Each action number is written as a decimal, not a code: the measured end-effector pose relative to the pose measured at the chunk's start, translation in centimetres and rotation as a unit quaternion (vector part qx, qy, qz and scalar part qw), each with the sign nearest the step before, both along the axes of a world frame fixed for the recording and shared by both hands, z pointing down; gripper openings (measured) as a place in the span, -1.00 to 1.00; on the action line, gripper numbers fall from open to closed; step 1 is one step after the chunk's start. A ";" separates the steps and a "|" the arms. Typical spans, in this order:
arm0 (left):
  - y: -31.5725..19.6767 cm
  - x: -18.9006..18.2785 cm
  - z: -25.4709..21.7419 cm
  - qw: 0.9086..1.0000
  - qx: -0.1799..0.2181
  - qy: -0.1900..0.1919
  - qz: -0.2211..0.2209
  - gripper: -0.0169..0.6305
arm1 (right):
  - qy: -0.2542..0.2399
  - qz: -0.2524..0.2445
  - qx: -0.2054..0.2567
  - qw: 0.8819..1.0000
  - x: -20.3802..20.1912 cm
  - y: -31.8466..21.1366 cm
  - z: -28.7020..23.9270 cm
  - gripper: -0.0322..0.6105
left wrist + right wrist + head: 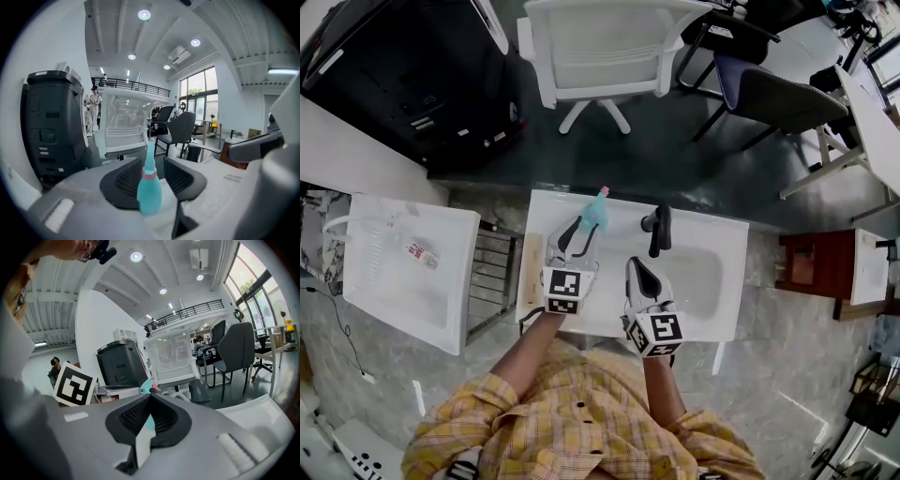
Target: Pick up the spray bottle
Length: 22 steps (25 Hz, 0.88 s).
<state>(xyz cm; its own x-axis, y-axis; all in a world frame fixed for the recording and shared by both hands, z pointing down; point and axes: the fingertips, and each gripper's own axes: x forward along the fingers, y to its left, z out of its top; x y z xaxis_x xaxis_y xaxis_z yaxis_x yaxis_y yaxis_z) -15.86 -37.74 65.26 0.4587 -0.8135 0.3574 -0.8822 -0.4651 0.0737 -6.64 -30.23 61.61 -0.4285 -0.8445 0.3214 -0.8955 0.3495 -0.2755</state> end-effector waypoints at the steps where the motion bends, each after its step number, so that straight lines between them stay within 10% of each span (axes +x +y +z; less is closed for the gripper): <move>1: -0.3 0.1 0.2 1.000 -0.001 -0.001 0.001 -0.53 | 0.000 0.001 0.000 1.000 -0.1 -0.1 0.0 -0.90; 22: -3.4 1.0 2.6 0.999 -0.011 -0.029 0.008 -0.64 | 0.010 0.031 -0.010 0.999 1.6 -0.5 1.1 -0.90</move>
<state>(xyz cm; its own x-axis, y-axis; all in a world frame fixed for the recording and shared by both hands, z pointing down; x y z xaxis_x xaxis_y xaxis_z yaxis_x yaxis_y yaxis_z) -14.87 -41.16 67.83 0.4490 -0.7982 0.4016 -0.8781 -0.4773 0.0329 -5.03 -30.70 62.67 -0.3685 -0.8623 0.3475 -0.9209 0.2875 -0.2632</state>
